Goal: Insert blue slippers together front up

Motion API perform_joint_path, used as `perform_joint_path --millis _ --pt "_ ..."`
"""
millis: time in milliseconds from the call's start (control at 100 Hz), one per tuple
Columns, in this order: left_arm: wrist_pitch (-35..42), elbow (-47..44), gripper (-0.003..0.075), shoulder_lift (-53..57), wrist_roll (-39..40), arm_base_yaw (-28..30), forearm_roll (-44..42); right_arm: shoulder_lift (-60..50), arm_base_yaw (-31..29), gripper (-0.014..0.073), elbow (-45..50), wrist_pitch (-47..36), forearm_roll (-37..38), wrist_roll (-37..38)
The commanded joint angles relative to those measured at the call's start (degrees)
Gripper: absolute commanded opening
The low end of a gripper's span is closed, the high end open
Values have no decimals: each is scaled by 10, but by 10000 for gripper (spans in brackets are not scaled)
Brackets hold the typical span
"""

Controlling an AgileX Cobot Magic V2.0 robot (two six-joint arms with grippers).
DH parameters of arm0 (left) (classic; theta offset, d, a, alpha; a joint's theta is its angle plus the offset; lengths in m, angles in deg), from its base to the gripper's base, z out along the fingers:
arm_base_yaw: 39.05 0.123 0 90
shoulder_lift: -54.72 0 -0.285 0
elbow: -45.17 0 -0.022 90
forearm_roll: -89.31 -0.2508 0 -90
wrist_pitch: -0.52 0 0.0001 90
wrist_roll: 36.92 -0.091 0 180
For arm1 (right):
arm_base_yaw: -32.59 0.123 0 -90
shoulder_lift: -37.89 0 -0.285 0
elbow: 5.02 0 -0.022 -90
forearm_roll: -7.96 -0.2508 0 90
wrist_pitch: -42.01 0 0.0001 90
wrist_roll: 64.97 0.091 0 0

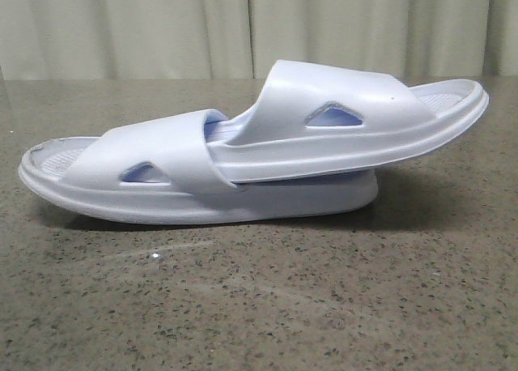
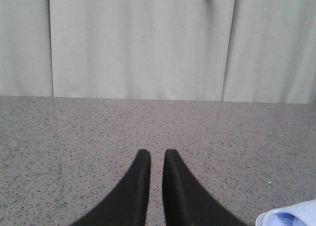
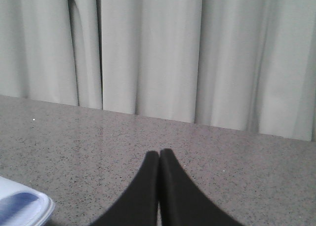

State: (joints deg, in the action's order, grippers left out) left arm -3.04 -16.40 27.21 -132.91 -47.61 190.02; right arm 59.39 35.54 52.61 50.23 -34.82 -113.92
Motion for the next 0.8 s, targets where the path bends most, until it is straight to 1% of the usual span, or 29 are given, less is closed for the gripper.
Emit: perform_joint_path --millis 0,270,450,620,710,790 --pt "-9 15 16 -4 2 -5 7 3 -2 -107 -16 -30 1 -9" --pt "-9 15 16 -4 2 -5 7 3 -2 -107 -16 -30 1 -9" --pt "-9 -1 16 -2 2 -5 5 3 -2 -107 -16 -30 1 -9" --pt "25 -3 16 -2 2 -6 2 3 -2 -107 -16 -30 1 -9" --pt "24 -3 16 8 2 -6 -32 3 -2 -107 -16 -30 1 -9" --pt "19 -5 16 22 12 -6 -91 3 -2 -107 -16 -30 1 -9"
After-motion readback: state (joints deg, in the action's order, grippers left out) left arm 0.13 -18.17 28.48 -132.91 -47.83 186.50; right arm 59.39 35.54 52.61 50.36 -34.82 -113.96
